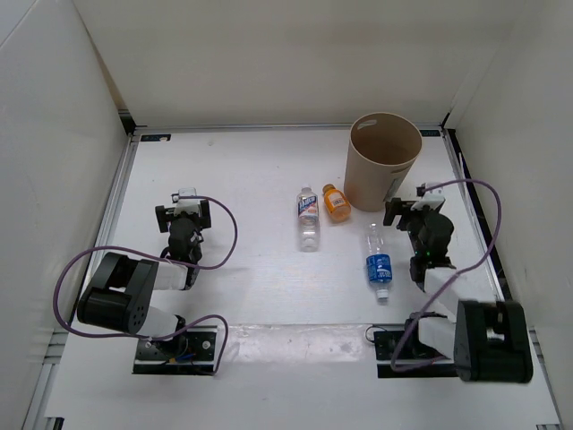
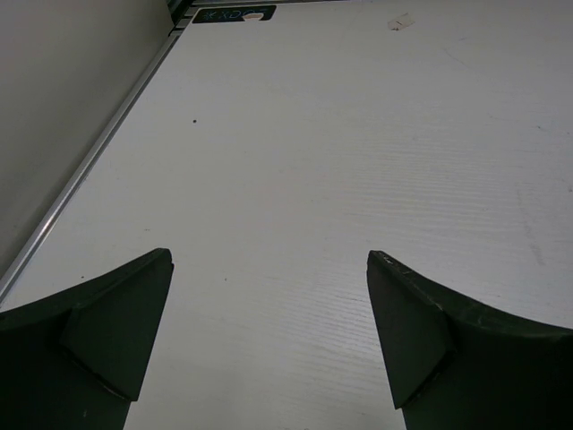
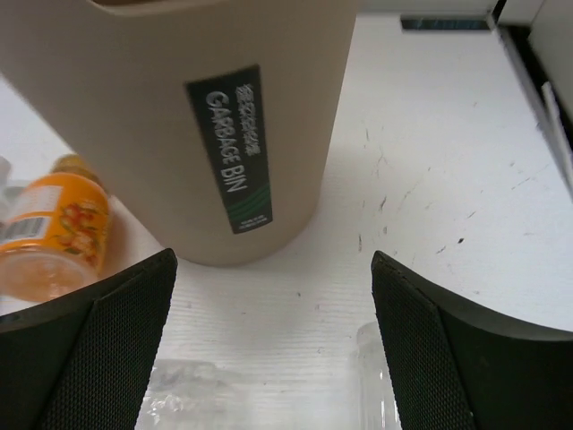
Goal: Put the plastic bottles in the bin
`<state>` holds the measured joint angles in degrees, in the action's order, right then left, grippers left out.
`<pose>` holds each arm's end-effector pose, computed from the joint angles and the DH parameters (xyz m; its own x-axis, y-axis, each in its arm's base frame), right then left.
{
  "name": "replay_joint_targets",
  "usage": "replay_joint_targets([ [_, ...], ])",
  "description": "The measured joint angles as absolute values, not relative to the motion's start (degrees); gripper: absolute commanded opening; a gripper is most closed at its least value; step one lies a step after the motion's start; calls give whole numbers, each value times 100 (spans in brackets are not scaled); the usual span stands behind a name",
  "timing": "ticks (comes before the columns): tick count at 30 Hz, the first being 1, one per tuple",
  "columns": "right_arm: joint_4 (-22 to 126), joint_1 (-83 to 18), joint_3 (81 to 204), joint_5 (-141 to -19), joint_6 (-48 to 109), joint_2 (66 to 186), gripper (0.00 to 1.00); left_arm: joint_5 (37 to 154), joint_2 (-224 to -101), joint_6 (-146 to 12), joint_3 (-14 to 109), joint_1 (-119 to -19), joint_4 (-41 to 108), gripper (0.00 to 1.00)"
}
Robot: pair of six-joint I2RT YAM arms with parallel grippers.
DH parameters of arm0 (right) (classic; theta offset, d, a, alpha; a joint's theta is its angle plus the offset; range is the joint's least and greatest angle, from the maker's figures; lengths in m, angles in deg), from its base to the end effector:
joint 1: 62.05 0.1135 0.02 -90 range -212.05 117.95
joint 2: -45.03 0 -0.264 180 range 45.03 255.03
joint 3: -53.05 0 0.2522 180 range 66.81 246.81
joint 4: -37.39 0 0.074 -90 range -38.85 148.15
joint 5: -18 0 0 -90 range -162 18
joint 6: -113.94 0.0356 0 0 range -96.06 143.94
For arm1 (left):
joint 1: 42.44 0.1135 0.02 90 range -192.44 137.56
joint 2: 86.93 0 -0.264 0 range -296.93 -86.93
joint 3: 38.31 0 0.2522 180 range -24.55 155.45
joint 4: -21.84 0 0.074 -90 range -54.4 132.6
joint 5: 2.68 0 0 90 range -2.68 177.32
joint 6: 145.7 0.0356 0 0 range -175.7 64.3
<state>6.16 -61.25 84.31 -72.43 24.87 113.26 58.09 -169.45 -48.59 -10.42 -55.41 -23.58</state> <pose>0.2326 0.0035 0.1960 -0.1003 0.0148 -0.9948 -0.0198 0.9997 0.0169 0.2332 -0.0359 0.1528 -0.1887 0.1543 -0.9698 -0.2525 0.9468 0.1997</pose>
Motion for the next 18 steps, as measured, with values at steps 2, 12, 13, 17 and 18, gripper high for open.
replay_joint_targets([
  [2, 706, -5994, 8184, -7081, 2491, 10659, 90, 5809, -16945, -4859, -1042, -5536, -2358, 100],
  [12, 4306, -4923, 8811, -4791, 3742, 6601, 90, 5811, -16945, -4863, -1042, -5523, -2351, 100],
  [13, 4751, -4995, 9025, -4537, 3993, 6491, 90, 5811, -16943, -4863, -1042, -5523, -2351, 100],
  [17, 5833, -5745, 9580, -4410, 4513, 6749, 90, 5811, -16945, -4863, -1042, -5523, -2351, 100],
  [18, 6056, -6095, 9676, -4594, 4596, 6976, 90, 5811, -16945, -4861, -1042, -5523, -2349, 100],
])
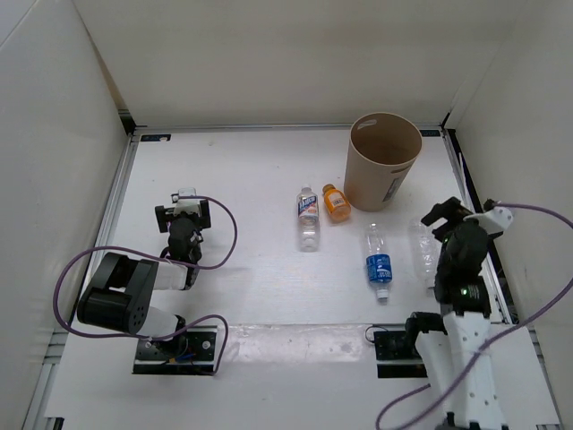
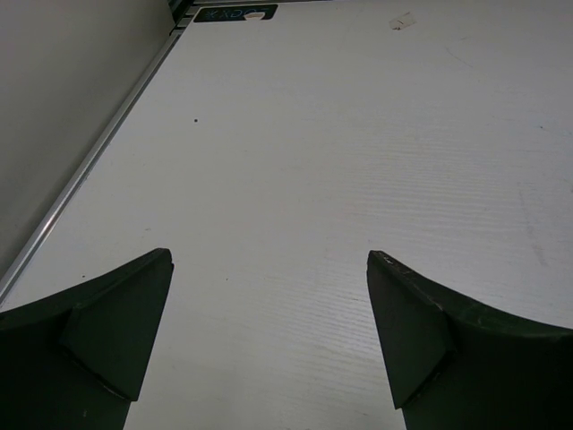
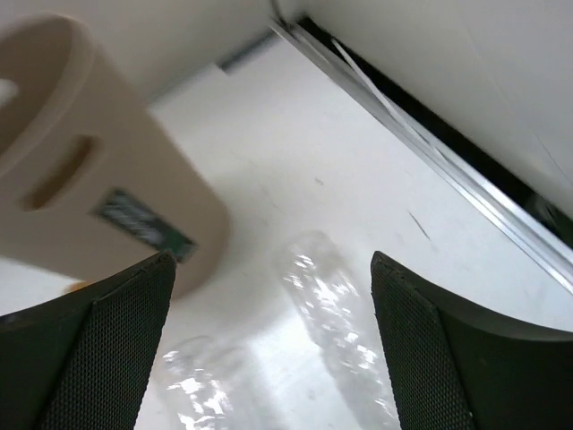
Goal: Put the plastic bottles in the bin
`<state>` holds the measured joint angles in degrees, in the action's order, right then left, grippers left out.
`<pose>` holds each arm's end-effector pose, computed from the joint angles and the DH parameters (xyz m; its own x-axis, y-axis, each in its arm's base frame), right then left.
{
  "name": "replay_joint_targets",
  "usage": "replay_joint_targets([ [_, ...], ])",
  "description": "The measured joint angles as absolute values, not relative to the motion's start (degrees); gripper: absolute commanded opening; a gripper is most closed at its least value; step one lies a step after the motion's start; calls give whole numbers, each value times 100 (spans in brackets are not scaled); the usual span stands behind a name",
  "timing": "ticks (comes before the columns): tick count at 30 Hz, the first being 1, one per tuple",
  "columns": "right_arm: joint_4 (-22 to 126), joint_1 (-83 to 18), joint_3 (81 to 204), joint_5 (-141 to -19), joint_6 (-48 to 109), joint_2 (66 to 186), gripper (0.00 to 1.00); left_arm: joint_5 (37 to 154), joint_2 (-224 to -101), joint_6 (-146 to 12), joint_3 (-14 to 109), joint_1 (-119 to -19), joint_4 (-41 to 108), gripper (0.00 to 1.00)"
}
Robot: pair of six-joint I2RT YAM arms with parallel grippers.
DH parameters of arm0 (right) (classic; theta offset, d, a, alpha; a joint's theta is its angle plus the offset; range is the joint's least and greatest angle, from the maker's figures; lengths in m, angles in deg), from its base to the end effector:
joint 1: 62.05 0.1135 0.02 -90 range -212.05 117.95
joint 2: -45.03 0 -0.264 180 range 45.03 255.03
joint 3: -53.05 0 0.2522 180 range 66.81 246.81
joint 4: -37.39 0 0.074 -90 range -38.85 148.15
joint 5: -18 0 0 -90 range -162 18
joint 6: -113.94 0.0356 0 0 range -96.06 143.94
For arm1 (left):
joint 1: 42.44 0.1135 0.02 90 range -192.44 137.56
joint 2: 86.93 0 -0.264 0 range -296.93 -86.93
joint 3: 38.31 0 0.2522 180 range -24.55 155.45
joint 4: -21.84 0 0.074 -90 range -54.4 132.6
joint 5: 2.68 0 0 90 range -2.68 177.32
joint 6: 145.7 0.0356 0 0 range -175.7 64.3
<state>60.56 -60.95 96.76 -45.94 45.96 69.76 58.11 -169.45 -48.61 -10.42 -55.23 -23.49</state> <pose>0.1247 -0.0132 0.2982 0.0901 0.3386 -0.9366 0.4175 0.8410 0.3442 0.2333 -0.0352 0.1526 -0.1905 0.1537 -0.9696 -0.2549 0.9461 0.2001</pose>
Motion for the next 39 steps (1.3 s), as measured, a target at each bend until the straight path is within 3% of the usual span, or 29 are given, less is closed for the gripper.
replay_joint_targets([
  [6, 6915, -8665, 10579, -7068, 4786, 9595, 90, 5811, -16945, -4865, -1042, -5519, -2344, 100],
  [9, 7158, -9262, 11174, -7951, 4823, 11057, 90, 5811, -16945, -4863, -1042, -5519, -2344, 100],
  [17, 7512, -8453, 11401, -8316, 4804, 12528, 90, 5809, -16945, -4863, -1042, -5519, -2342, 100],
  [39, 8290, -7192, 12417, -6941, 4598, 13516, 87, 5769, -16945, -4863, -1042, -5532, -2342, 100],
])
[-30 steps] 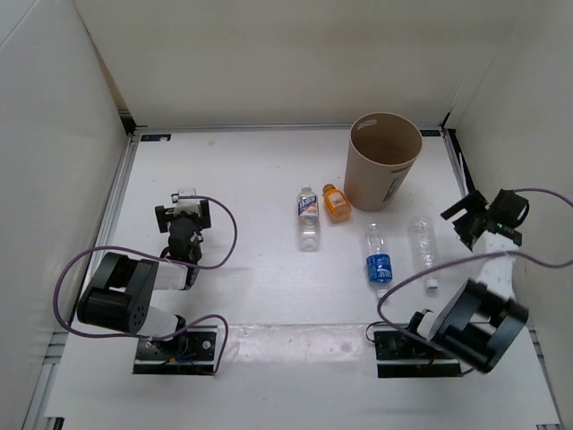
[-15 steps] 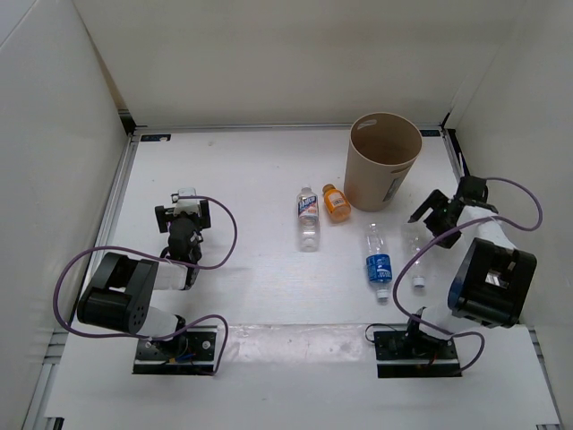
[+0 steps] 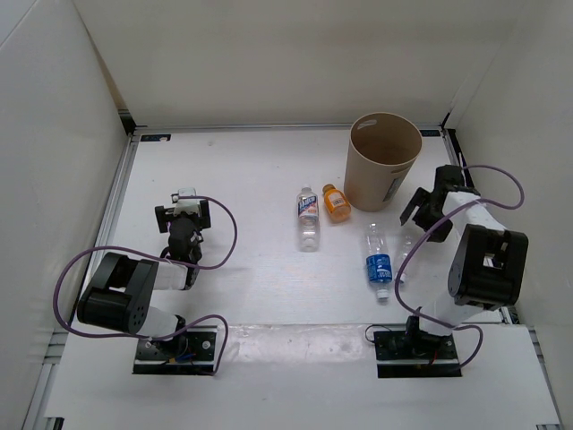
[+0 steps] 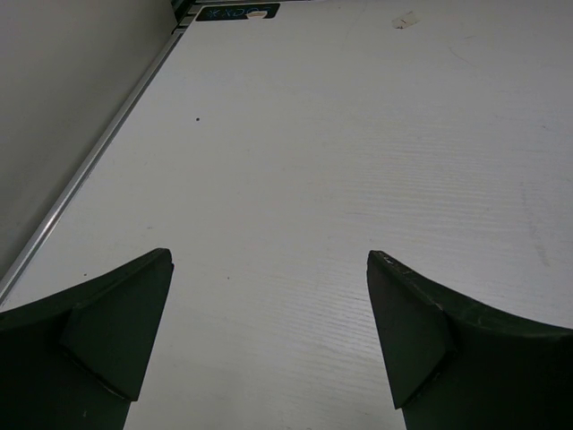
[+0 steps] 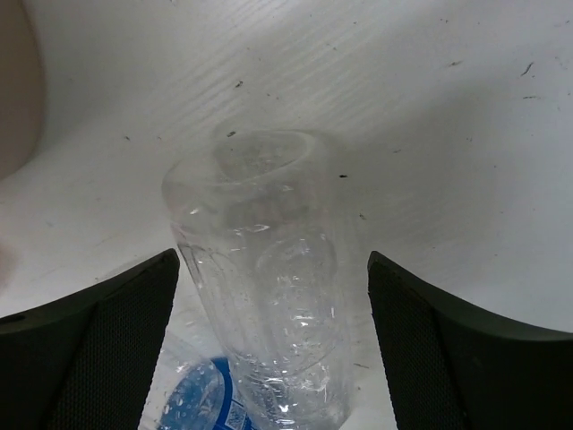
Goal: Put the plastic bottles in the bin
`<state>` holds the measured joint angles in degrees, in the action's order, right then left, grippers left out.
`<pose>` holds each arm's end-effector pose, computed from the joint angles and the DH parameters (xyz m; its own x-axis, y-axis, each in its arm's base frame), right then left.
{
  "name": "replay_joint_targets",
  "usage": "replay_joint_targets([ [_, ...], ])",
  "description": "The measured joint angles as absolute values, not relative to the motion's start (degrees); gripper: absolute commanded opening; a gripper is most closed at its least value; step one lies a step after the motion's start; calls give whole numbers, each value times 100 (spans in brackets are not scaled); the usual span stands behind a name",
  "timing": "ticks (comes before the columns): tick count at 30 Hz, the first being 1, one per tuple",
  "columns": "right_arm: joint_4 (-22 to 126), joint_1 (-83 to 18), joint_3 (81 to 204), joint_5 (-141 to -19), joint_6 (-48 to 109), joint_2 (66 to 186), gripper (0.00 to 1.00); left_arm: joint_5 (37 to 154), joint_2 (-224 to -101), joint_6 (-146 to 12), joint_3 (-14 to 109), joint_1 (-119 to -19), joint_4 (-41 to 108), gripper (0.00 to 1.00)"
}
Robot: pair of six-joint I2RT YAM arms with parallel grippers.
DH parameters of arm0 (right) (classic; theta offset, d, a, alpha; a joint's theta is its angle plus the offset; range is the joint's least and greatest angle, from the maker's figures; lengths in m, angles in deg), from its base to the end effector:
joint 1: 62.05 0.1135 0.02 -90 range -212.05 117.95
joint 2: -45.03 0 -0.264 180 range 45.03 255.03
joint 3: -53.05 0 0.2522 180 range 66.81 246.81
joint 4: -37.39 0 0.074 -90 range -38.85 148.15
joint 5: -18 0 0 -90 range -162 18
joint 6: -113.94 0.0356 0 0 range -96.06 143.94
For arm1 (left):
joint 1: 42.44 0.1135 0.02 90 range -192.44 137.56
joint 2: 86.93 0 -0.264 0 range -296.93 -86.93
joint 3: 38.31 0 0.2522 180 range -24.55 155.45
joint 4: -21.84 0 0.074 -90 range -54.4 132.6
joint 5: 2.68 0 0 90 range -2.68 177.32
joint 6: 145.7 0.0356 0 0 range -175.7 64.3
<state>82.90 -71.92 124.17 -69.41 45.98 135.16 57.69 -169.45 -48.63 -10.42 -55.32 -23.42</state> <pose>0.3014 -0.0541 0.1964 -0.7529 0.5115 -0.4141 0.5102 0.8511 0.1236 0.2332 -0.0353 0.1525 -0.1922 0.1537 -0.9692 -0.2601 0.9444 0.2013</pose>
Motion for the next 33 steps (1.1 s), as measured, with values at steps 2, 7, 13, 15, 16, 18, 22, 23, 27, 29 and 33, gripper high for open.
replay_joint_targets([
  [2, 8454, -7017, 12575, -6690, 4585, 13680, 83, 5769, -16945, -4863, -1042, -5532, -2342, 100],
  [7, 8793, -6589, 12955, -6161, 4568, 14106, 69, 5769, -16945, -4863, -1042, -5536, -2344, 100],
  [13, 9000, -6582, 13038, -5940, 4550, 14181, 46, 5767, -16945, -4863, -1042, -5539, -2342, 100],
  [15, 9040, -6617, 13038, -5899, 4544, 14181, 29, 5767, -16945, -4863, -1042, -5539, -2342, 100],
  [16, 9044, -6630, 13038, -5883, 4544, 14181, 7, 5767, -16945, -4863, -1042, -5539, -2342, 100],
  [18, 9046, -6678, 13038, -5875, 4544, 14178, 0, 5769, -16945, -4863, -1042, -5541, -2342, 100],
  [22, 9029, -6836, 12970, -5903, 4559, 14065, 0, 5769, -16945, -4863, -1042, -5543, -2344, 100],
  [23, 9035, -6895, 12935, -5907, 4566, 13993, 0, 5767, -16945, -4863, -1042, -5543, -2344, 100],
  [27, 9070, -7133, 12760, -5910, 4605, 13365, 0, 5767, -16945, -4863, -1042, -5543, -2344, 100],
  [29, 9108, -7233, 12732, -5966, 4607, 12865, 0, 5767, -16945, -4863, -1042, -5543, -2342, 100],
  [33, 9298, -7419, 12918, -6098, 4603, 11794, 0, 5765, -16945, -4861, -1042, -5543, -2347, 100],
])
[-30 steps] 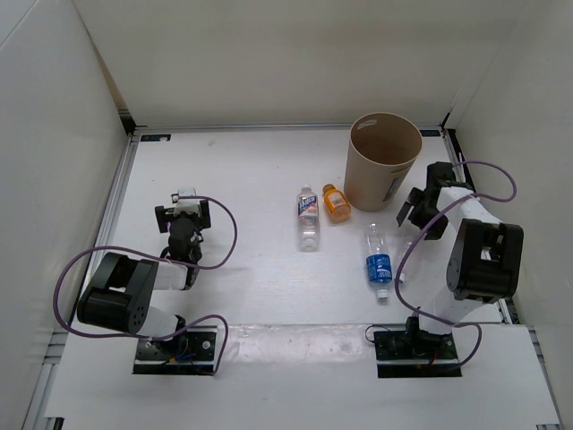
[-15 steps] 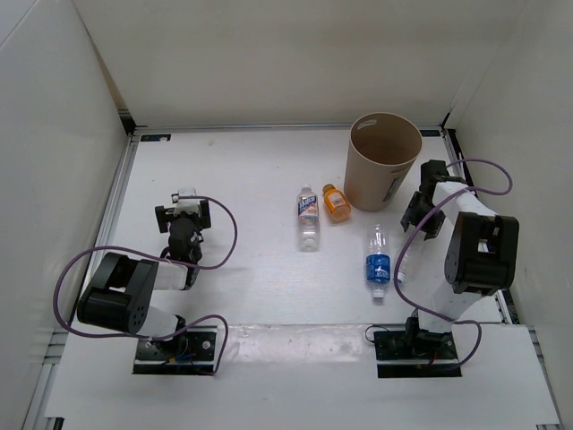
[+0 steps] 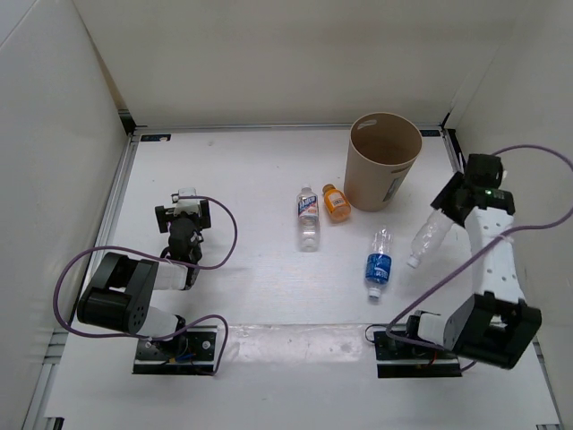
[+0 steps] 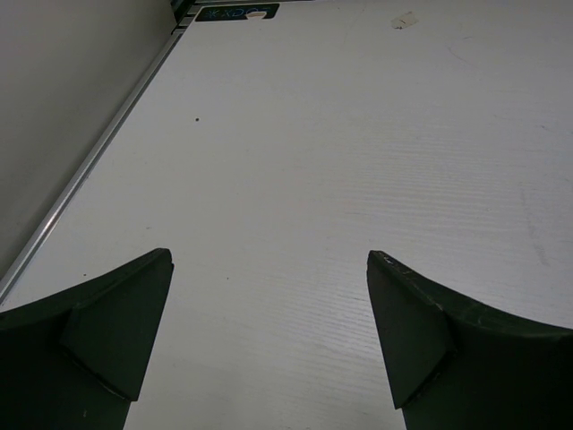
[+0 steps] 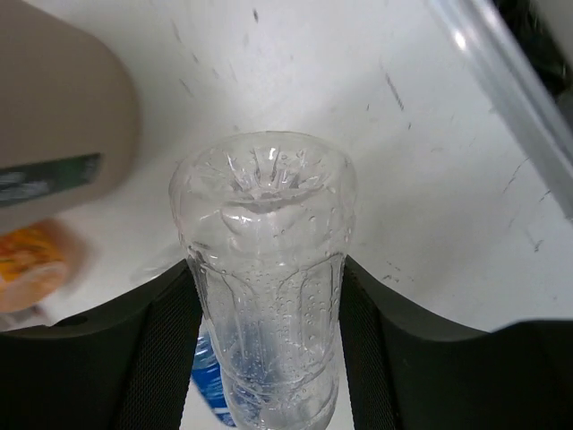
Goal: Put the plastic bottles in the bin
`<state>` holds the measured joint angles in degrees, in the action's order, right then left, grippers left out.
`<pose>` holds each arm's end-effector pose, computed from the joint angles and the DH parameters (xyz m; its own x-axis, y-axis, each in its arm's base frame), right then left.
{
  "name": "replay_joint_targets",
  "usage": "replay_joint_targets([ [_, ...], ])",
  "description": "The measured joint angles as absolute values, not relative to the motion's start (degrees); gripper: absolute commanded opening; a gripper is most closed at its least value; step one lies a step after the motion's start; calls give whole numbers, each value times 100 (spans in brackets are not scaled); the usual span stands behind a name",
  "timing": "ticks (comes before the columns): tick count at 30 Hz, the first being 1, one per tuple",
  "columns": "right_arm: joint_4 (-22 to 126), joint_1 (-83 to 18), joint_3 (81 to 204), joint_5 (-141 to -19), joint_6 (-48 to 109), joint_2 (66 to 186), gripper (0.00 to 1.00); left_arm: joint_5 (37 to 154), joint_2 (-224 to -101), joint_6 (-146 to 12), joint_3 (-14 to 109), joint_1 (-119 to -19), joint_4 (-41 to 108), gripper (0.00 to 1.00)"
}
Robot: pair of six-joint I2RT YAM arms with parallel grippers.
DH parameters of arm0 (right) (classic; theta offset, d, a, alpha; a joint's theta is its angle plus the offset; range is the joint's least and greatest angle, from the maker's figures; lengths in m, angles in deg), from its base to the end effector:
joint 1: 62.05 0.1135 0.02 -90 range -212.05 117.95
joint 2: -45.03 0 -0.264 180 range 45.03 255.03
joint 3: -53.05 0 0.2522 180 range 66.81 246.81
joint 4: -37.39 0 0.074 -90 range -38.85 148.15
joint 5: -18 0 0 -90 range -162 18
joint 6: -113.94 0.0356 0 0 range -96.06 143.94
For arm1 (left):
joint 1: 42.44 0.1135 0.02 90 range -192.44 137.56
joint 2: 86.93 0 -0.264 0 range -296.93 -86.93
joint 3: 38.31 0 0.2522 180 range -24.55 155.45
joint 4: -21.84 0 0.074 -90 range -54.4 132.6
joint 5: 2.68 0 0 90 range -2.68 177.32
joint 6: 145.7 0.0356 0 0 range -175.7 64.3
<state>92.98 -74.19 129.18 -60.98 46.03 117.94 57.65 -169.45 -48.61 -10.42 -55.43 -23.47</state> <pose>0.2535 -0.0615 0.2937 -0.5969 0.5060 -0.6227 0.5882 0.8038 0.0893 0.2331 -0.0357 0.1526 -0.1912 0.1542 -0.9694 -0.2590 0.9446 0.2014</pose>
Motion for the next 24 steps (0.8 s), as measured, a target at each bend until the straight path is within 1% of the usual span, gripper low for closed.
replay_joint_targets([
  [4, 9556, -7472, 13753, -6111, 4605, 11245, 0, 5765, -16945, -4861, -1042, -5543, -2347, 100],
  [6, 9623, -7345, 14142, -5984, 4622, 11037, 0, 5765, -16945, -4861, -1042, -5543, -2347, 100],
  [13, 9285, -6171, 14537, -5354, 4478, 10054, 0, 5756, -16945, -4861, -1042, -5547, -2349, 100],
  [16, 9182, -5883, 14988, -5177, 4362, 10137, 0, 5748, -16945, -4861, -1042, -5556, -2349, 100],
  [20, 8756, -5745, 15490, -5142, 4192, 10476, 0, 5745, -16945, -4861, -1042, -5560, -2349, 100],
  [24, 8507, -5601, 15995, -5219, 4043, 11062, 4, 5745, -16945, -4861, -1042, -5558, -2351, 100],
])
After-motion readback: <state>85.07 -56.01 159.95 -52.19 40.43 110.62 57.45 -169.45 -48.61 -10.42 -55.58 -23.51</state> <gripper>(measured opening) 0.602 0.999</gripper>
